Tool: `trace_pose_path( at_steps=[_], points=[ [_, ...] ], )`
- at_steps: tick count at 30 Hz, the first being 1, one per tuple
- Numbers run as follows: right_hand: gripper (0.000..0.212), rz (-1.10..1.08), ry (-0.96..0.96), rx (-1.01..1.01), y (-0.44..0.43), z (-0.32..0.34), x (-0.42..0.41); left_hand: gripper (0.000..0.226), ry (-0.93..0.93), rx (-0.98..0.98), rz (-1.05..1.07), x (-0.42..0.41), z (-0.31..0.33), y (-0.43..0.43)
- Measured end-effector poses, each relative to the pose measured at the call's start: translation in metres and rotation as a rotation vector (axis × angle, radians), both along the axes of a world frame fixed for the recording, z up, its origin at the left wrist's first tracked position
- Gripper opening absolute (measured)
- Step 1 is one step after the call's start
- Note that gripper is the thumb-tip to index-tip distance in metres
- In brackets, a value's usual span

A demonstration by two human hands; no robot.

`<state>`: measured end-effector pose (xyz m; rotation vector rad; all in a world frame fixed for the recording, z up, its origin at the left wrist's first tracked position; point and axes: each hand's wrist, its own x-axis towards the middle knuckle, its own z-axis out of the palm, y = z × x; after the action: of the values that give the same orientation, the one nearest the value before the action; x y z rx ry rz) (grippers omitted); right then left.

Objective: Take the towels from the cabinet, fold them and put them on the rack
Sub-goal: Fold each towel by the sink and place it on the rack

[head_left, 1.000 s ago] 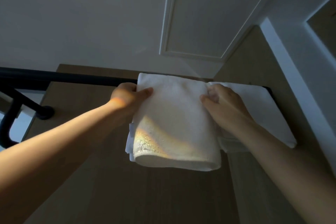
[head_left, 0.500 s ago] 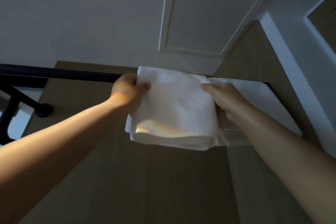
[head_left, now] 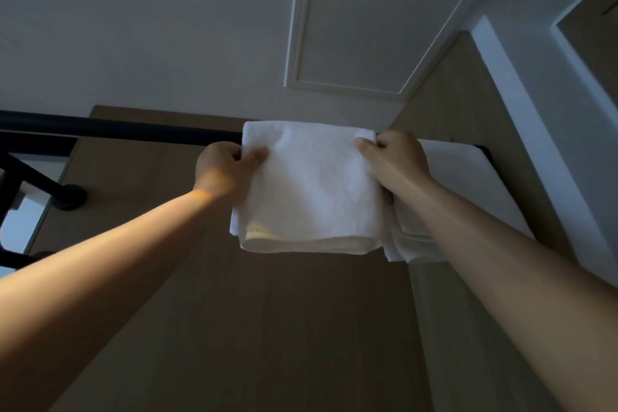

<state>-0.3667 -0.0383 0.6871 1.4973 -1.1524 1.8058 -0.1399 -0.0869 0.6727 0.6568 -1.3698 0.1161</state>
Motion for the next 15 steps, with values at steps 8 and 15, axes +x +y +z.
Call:
trace_pose_path(
  at_steps=[8, 15],
  points=[
    [0.049, 0.486, -0.313, 0.166, 0.010, 0.016, 0.010, 0.042, -0.003, -0.011, -0.001, -0.004, -0.003, 0.008],
    [0.030, 0.489, -0.274, 0.120, 0.002, 0.015, 0.017, 0.046, -0.128, 0.259, -0.308, -0.006, -0.047, 0.013]
  ],
)
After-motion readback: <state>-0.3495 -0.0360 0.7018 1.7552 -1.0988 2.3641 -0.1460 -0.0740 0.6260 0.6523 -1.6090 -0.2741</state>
